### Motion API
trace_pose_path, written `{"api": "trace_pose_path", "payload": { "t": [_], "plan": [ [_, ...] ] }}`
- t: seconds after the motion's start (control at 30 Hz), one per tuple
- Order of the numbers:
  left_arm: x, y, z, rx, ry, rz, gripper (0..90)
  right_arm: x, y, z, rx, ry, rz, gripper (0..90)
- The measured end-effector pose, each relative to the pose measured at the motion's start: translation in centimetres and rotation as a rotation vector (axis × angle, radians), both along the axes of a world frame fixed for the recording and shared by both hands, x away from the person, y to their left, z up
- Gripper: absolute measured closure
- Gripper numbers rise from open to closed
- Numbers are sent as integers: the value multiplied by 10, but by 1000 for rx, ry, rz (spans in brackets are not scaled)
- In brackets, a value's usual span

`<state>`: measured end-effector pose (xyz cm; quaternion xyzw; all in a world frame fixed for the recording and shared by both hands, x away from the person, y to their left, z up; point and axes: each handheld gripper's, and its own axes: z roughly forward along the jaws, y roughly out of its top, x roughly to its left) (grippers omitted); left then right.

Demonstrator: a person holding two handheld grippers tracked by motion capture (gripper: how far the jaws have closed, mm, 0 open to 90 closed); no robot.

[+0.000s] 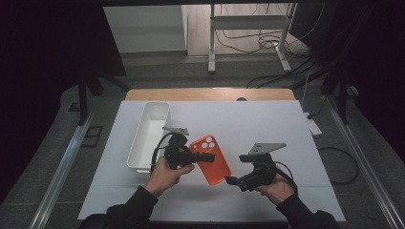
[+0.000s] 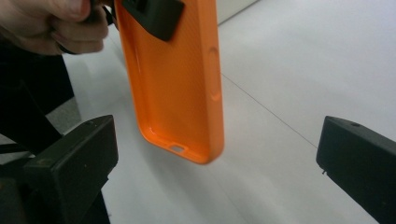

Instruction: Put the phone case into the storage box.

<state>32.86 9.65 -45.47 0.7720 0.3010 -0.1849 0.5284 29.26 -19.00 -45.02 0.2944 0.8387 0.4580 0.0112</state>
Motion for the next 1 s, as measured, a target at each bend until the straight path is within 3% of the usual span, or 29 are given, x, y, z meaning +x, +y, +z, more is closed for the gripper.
{"api": "trace_pose_path", "payload": {
  "t": [0.2,0.6,0.93,1.0],
  "plan": [
    [-1,-3,0,-25,2,-27,841,-2,5,2,22,6,21,0],
    [-2,-8,0,-56,-16,-89,840,-6,19,3,-13,14,83,0],
    [-4,-12,1,-83,-31,-142,840,-6,29,4,-35,61,96,0],
    [-5,-12,3,-88,-38,-154,840,-6,30,6,-44,63,102,76]
  ]
}}
